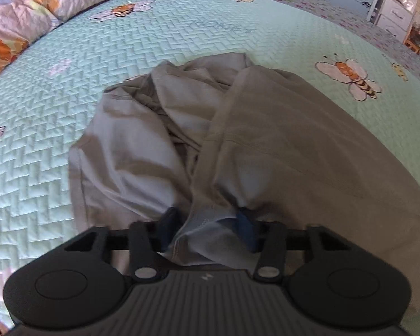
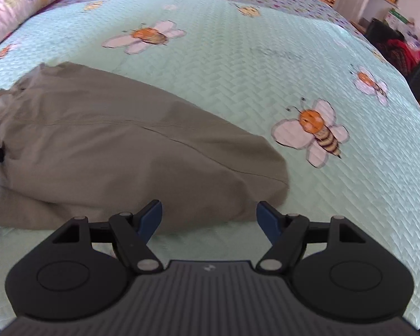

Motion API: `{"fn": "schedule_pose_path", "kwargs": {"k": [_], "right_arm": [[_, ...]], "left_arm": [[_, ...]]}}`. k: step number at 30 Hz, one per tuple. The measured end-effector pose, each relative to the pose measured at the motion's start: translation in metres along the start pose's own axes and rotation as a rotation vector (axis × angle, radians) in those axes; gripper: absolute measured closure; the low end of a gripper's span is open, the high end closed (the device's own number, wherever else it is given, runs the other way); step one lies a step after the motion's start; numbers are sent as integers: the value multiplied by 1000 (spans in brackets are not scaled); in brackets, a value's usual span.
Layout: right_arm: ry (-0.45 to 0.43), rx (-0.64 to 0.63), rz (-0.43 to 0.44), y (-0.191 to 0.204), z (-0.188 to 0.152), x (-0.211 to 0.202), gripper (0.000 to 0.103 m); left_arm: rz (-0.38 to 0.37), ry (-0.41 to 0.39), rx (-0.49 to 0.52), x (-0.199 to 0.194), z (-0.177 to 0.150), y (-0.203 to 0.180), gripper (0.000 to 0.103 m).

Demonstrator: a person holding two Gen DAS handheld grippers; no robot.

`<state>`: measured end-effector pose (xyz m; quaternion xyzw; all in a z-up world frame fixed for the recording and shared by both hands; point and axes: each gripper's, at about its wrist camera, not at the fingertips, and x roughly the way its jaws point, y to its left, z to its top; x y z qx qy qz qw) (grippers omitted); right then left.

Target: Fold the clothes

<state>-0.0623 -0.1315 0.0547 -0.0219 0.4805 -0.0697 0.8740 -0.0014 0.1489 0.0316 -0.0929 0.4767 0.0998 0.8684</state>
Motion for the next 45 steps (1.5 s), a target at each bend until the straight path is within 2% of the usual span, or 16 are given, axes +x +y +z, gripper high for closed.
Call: {"fn": "schedule_pose_path", "kwargs": {"k": [1, 2, 4, 8, 10, 13, 15, 20, 23, 26, 28, 32, 36, 39, 42, 45], "right_arm": [[5, 12, -8, -6, -1, 4, 28], [11, 24, -17, -12, -1, 9, 28], [12, 41, -26, -21, -2, 17, 28], [-16, 45, 6, -28, 0, 30, 29], [-25, 53, 35, -27, 3, 38, 34], [-38, 67, 96, -22, 8, 49, 62], [-59, 63, 116, -16, 12, 51, 90], [-188, 169, 178, -39, 26, 24, 95], [-280, 271, 216, -82, 39, -9, 95], [-404, 267, 161, -120, 50, -56, 95], [-440, 265, 151, -146, 55, -80, 95], [-422, 281, 75, -197, 48, -92, 95], [-270, 309, 5, -229, 4, -55, 95], [-127, 271, -41, -240, -36, -15, 94], [-53, 222, -89, -240, -68, 1, 89], [-51, 175, -155, -243, -90, -9, 65]], "left_arm": [[-12, -26, 27, -2, 0, -7, 89], [6, -47, 58, -3, 0, -14, 92], [34, -81, 115, -7, -2, -25, 96], [24, -135, 125, -22, -3, -26, 97], [13, -165, 138, -34, -2, -27, 97], [0, -198, 158, -51, 0, -33, 97], [-9, -219, 177, -63, 4, -39, 97], [-54, -298, 236, -109, 20, -67, 99], [-111, -357, 262, -146, 31, -89, 100], [-152, -417, 288, -180, 35, -112, 100], [-176, -429, 318, -193, 27, -129, 100], [-250, -322, 400, -182, -14, -157, 100], [-273, -112, 450, -130, -73, -171, 100], [-308, 33, 427, -100, -109, -164, 99], [-354, 58, 403, -102, -135, -145, 96], [-361, 45, 371, -110, -146, -124, 84]]}}
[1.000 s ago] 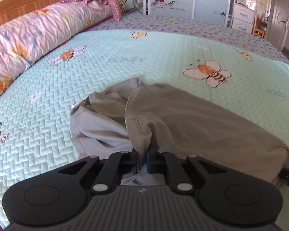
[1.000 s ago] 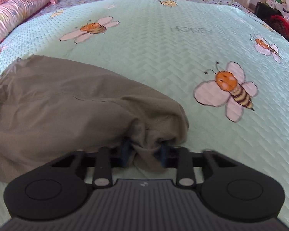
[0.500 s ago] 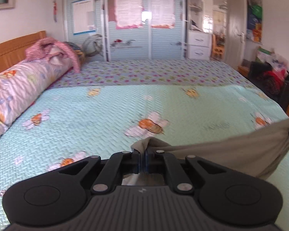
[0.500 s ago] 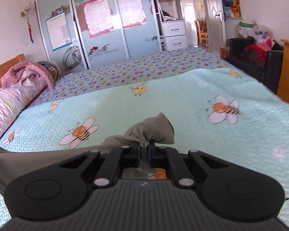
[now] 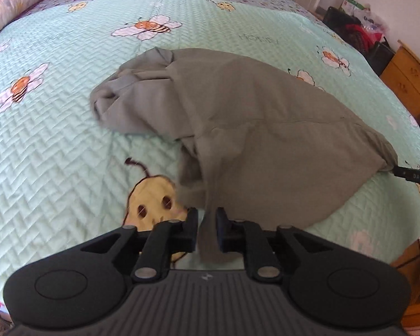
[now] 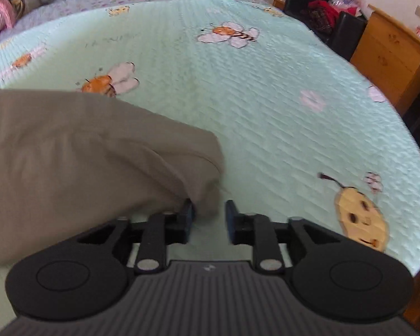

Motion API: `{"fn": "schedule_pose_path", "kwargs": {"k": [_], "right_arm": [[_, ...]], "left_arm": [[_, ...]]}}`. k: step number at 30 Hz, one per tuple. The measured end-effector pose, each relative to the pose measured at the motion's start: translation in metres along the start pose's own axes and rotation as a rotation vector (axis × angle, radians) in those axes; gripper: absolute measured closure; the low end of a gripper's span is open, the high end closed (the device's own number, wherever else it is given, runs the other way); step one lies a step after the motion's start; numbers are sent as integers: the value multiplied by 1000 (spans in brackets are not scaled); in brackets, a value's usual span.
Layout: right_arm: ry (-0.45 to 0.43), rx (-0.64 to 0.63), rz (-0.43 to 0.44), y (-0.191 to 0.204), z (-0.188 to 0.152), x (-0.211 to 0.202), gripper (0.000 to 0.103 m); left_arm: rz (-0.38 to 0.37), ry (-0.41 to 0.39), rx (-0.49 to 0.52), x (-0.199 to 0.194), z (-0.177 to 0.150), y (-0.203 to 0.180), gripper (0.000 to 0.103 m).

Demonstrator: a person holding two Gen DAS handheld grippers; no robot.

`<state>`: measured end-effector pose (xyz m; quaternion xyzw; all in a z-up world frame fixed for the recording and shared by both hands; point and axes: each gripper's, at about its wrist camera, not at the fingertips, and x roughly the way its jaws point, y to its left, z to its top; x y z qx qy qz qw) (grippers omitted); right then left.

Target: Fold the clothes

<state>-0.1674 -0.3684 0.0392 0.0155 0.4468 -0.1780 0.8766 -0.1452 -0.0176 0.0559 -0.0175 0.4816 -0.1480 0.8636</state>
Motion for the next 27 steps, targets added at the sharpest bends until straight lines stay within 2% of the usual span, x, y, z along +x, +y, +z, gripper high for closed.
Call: {"fn": "schedule_pose_path", "kwargs": {"k": [2, 4, 8, 11, 13, 16, 19, 22, 23, 24, 25, 27], "right_arm": [[-48, -15, -54, -9, -7, -13, 62], [-127, -47, -79, -6, -9, -30, 62], [-264, -183, 101, 51, -9, -68, 60], [-376, -340, 207, 124, -12, -87, 48], [-428, -435, 258, 173, -16, -93, 46], [-431, -491, 330, 232, -18, -94, 46], [-375, -546, 365, 280, -26, -90, 46], [-303, -586, 268, 312, -31, -75, 47], [-272, -583, 274, 315, -29, -68, 57], [-240, -569, 298, 313, -27, -62, 84], [-203, -542, 323, 307, -24, -56, 101], [-184, -421, 381, 281, -18, -53, 102]], "left_arm": [[18, -18, -33, -6, -5, 10, 76], [50, -35, -62, -10, -8, 19, 75], [123, -49, -130, -8, -4, 38, 75], [152, -60, -168, -8, -3, 51, 75], [161, -68, -181, -10, -4, 58, 73], [172, -76, -187, -14, -8, 68, 71], [179, -81, -181, -16, -9, 73, 69], [189, -86, -175, -18, -8, 76, 61], [189, -86, -176, -18, -8, 76, 58], [190, -85, -178, -17, -8, 76, 57], [190, -85, -180, -17, -8, 76, 57], [178, -81, -175, -17, -6, 72, 57]]}}
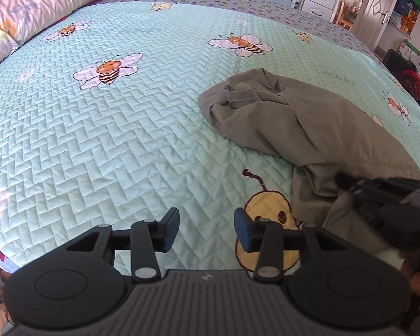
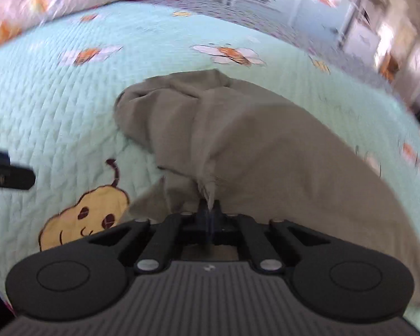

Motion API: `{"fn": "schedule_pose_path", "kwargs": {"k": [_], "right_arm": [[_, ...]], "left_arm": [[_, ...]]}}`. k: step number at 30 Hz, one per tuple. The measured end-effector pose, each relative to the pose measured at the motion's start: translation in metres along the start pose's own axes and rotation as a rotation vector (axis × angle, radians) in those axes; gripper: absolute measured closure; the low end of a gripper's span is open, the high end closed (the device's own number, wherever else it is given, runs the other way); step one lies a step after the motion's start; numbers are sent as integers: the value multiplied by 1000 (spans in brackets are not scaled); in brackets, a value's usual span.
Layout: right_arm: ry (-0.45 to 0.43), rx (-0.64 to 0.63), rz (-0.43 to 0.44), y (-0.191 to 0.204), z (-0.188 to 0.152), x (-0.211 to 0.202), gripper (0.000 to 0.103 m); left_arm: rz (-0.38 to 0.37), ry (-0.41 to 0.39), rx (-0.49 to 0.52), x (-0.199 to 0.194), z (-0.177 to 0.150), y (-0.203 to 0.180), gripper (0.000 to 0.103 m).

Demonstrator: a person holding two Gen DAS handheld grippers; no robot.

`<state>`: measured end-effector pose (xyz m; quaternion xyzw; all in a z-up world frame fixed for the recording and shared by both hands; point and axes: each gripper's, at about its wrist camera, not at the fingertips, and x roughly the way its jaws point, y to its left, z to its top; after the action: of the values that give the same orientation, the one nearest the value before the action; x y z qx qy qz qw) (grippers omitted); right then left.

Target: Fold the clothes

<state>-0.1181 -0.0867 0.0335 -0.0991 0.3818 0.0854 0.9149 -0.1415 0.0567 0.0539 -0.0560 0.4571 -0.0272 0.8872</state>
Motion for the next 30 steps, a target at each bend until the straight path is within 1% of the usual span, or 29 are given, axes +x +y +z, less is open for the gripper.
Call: {"fn": "schedule_pose_path", "kwargs": {"k": [1, 5, 6, 8, 9, 10, 13, 15, 16, 19, 21, 22, 24, 26, 27, 29, 30], "right_arm": [[-25, 63, 18, -16, -2, -7, 102], [-154, 227, -7, -82, -2, -51, 102], [-184, 271, -25, -101, -1, -61, 102], [-210, 341, -63, -139, 0, -79, 102], [-212, 365, -95, -156, -2, -85, 102], [-213, 387, -146, -176, -6, -89, 102], [-181, 447, -249, -226, -26, -89, 102], [-148, 467, -301, -258, -46, -92, 102], [-130, 467, -316, -266, -55, -91, 102], [-71, 523, -312, -287, -89, -90, 102], [-27, 565, -294, -288, -111, -77, 102], [-21, 569, -285, -280, -114, -65, 102], [-46, 587, -258, -276, -120, -68, 102], [-87, 612, -217, -274, -122, -75, 102], [-120, 619, -187, -272, -119, -83, 102], [-167, 610, -154, -271, -105, -100, 102], [-186, 604, -142, -272, -100, -105, 102]], "left_arm": [[-8, -2, 2, 0, 1, -2, 57], [-51, -7, 25, -3, 6, -22, 57], [-63, -11, 35, -4, 7, -28, 57], [-82, -23, 68, -6, 12, -44, 56], [-85, -31, 92, -7, 15, -53, 56], [-84, -36, 114, -4, 17, -61, 54], [-82, -51, 179, 2, 25, -86, 53], [-81, -55, 194, 7, 32, -98, 53], [-88, -59, 199, 9, 35, -103, 53], [-124, -54, 230, 18, 41, -122, 51], [-132, -43, 288, 27, 41, -139, 51], [-132, -45, 328, 30, 39, -147, 51], [-125, -69, 414, 34, 33, -164, 51], [-101, -110, 496, 37, 29, -175, 50], [-86, -135, 537, 39, 28, -180, 50], [-54, -179, 608, 44, 25, -183, 49], [-50, -182, 628, 48, 26, -184, 49]]}}
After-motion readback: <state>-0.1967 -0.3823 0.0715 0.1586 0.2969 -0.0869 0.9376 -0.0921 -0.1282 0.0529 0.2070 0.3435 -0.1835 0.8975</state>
